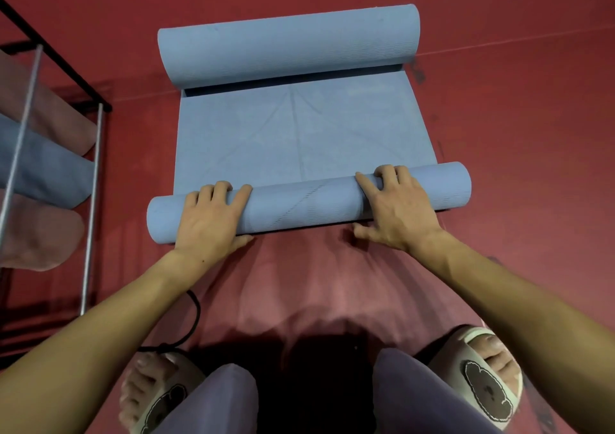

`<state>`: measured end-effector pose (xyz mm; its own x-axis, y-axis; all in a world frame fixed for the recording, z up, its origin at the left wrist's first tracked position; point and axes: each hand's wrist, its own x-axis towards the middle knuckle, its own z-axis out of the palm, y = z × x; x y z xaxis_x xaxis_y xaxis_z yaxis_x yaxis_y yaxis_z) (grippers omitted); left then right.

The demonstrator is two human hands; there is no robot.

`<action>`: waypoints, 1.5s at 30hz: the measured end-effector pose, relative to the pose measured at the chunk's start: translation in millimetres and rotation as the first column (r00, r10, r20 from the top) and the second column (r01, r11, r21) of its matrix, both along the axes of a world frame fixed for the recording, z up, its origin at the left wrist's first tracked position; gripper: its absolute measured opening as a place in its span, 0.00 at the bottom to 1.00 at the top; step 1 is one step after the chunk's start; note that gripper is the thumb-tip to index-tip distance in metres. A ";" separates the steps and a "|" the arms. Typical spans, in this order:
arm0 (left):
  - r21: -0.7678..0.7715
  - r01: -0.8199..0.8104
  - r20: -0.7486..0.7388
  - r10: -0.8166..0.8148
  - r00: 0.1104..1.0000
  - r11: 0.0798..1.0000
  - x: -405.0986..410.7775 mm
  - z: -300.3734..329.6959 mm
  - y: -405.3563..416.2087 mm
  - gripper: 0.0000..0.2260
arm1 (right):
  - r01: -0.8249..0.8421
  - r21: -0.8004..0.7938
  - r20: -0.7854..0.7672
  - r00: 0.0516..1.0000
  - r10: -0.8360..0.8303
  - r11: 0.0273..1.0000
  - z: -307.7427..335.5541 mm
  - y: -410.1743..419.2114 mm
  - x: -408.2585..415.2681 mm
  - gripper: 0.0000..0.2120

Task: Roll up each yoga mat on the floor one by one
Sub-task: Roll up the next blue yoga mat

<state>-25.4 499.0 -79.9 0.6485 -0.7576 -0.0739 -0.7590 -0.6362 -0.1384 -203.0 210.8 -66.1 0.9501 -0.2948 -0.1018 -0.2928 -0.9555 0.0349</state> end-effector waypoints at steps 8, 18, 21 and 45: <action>0.089 -0.037 -0.059 0.042 0.997 0.995 14.4 2.4 -11.8 0.35 | -0.006 -0.020 0.007 1.000 0.006 1.000 -6.3 -7.1 12.4 0.31; 0.125 -0.060 -0.093 0.072 0.993 0.990 30.7 -4.8 -6.2 0.47 | 0.053 -0.004 0.042 0.998 -0.053 0.999 -9.5 -11.8 19.1 0.43; 0.065 -0.054 -0.116 0.061 0.991 0.996 35.0 -1.1 -4.3 0.42 | 0.032 -0.028 0.052 0.998 -0.031 0.999 -10.9 -13.1 18.7 0.41; 0.285 0.014 -0.733 0.209 0.648 0.958 38.5 24.1 17.9 0.39 | 0.064 0.246 -0.493 0.868 0.068 0.967 27.1 -15.0 1.0 0.38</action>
<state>13.1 516.9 -55.9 0.3534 -0.5761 -0.7370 -0.6059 -0.7412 0.2889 -202.0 195.8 -39.0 0.7553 -0.1960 -0.6254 -0.2980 -0.9526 -0.0614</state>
